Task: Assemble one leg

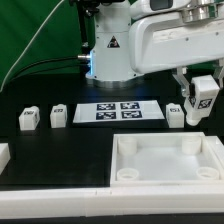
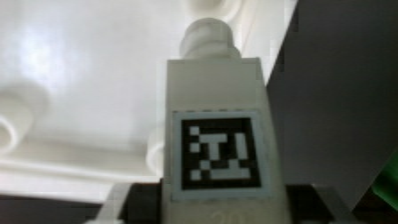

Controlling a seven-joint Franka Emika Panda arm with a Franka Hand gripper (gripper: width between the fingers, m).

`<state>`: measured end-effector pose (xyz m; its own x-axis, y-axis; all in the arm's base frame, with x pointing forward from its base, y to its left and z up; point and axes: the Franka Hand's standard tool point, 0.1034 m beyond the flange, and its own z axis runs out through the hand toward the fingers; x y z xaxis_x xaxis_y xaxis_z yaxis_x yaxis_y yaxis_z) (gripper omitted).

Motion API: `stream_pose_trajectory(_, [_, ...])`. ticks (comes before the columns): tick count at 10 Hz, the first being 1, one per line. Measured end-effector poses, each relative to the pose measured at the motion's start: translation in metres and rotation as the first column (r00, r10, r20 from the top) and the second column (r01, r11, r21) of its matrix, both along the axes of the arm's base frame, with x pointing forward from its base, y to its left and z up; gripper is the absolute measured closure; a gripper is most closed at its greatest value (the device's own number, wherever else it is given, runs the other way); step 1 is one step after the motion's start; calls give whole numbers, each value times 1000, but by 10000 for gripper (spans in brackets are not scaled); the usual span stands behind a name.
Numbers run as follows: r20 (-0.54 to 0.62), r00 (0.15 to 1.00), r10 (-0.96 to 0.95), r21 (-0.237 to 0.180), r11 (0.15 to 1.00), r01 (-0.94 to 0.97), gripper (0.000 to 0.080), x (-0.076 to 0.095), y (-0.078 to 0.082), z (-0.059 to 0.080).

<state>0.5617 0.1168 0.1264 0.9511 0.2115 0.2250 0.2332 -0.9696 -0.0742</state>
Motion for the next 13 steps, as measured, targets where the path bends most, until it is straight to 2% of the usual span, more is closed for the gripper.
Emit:
stream_pose_trajectory(1, [12, 1000, 6, 1, 1000, -6, 506, 8, -2, 3])
stream_pose_trajectory(4, [11, 1000, 6, 1, 1000, -6, 506, 8, -2, 2])
stream_pose_trajectory(7, [76, 997, -1, 5, 1000, 1, 506, 10, -3, 2])
stream_pose_trajectory(8, [170, 986, -3, 10, 1000, 1, 506, 20, -6, 7])
stream_pose_trajectory(9, [238, 971, -15, 15, 1000, 11, 506, 24, -11, 4])
stream_pose_trajectory(10, [193, 981, -7, 15, 1000, 5, 506, 25, -7, 1])
stream_pose_trajectory(11, [200, 980, -10, 21, 1000, 6, 506, 36, -3, 6])
stream_pose_trajectory(13, [206, 978, -17, 30, 999, 11, 506, 48, -1, 2])
